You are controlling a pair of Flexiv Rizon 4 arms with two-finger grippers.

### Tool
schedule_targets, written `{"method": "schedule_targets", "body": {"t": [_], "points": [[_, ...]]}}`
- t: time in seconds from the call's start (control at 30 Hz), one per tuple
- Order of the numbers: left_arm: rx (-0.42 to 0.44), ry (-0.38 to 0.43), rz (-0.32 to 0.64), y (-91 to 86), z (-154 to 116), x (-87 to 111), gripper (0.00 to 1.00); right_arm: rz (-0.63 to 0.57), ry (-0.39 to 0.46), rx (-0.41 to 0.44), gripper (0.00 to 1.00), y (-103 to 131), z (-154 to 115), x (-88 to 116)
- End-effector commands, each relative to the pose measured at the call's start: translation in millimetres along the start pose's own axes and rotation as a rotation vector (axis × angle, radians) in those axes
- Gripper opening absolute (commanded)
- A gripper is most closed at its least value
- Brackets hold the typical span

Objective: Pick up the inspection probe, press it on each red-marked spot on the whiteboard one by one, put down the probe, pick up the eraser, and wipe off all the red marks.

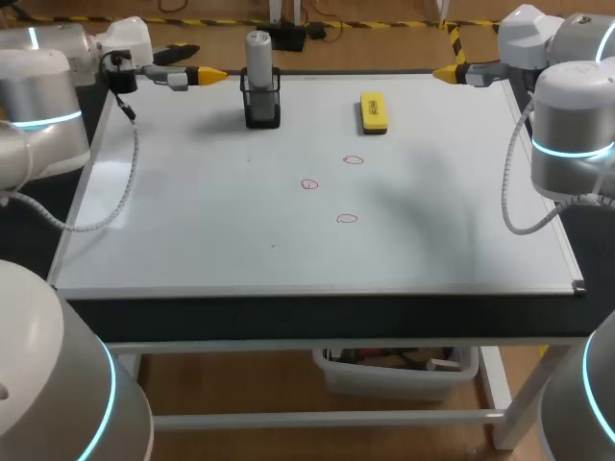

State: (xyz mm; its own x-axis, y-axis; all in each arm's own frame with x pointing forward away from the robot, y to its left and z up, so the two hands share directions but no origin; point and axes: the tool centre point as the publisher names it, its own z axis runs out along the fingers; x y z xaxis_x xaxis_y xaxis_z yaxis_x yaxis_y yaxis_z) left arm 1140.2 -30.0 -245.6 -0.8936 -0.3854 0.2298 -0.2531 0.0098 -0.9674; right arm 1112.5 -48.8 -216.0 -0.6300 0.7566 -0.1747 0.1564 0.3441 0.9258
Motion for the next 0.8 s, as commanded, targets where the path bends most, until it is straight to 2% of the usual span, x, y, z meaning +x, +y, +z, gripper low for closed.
{"method": "schedule_targets", "body": {"t": [0.03, 0.27, 0.8], "points": [[0.001, 0.291, 0.022, 1.8, 23.5, -9.8, 1.00, 0.000, 0.001, 0.001, 1.00, -0.1, 0.2, -0.6], [0.005, 0.389, 0.057, 3.9, 48.5, -3.7, 1.00, 0.000, 0.001, 0.001, 1.00, -0.1, 0.2, -0.6], [0.053, 0.463, 0.056, 17.4, 92.2, -5.2, 1.00, 0.000, 0.001, 0.001, 1.00, -0.1, 0.2, -0.6]]}}
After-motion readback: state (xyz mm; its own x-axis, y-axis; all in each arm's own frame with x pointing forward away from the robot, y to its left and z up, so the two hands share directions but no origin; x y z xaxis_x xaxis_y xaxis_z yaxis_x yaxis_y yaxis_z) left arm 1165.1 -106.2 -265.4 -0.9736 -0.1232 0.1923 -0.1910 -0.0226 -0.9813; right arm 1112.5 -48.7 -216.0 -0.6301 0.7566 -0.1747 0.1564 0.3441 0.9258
